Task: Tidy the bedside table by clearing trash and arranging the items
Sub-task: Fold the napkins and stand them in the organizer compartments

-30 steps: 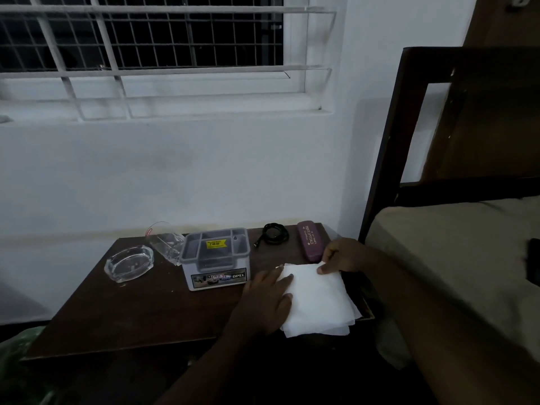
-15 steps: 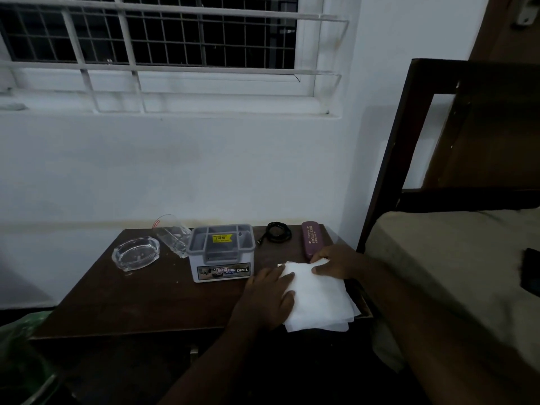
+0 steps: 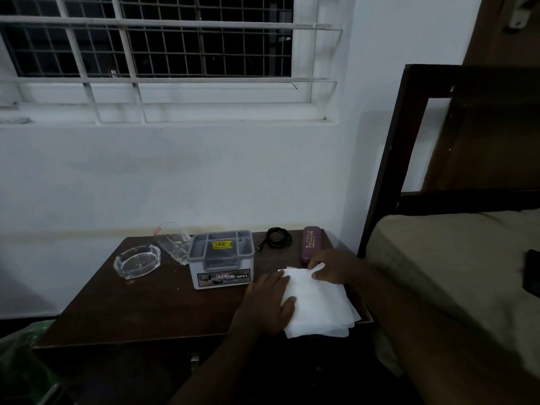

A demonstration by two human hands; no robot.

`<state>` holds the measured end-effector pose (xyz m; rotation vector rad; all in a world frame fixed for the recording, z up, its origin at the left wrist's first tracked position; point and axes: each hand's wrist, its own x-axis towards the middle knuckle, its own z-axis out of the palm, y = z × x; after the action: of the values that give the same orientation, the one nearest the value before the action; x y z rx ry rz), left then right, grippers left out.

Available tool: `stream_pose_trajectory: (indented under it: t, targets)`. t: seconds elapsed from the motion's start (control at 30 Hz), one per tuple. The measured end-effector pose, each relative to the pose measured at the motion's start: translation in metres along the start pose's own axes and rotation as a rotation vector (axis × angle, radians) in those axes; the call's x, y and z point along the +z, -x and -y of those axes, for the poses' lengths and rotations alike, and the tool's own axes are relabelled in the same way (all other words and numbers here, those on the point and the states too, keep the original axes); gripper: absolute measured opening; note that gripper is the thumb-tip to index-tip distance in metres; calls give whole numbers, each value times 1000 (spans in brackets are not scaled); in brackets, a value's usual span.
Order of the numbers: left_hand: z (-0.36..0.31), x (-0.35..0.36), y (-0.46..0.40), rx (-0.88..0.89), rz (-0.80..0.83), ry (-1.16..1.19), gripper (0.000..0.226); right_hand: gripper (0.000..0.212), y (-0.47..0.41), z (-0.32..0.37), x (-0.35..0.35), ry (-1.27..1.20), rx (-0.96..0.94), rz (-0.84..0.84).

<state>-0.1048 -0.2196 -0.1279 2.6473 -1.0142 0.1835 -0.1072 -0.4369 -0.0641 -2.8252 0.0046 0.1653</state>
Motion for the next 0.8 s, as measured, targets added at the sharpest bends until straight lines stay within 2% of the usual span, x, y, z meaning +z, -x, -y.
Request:
stream_pose_trajectory:
  t: [0.13, 0.4, 0.7, 0.8]
  targets:
    - [0, 0, 0, 13, -16, -12, 86, 28, 1, 0, 0, 4, 1, -19]
    - [1, 2, 0, 13, -45, 4, 83, 19, 5, -2, -5, -86, -49, -162]
    - [1, 4, -1, -27, -42, 51, 81, 11, 10, 3, -9, -170, -114, -148]
    - [1, 4, -1, -31, -41, 56, 80, 17, 9, 3, -10, -195, -112, -145]
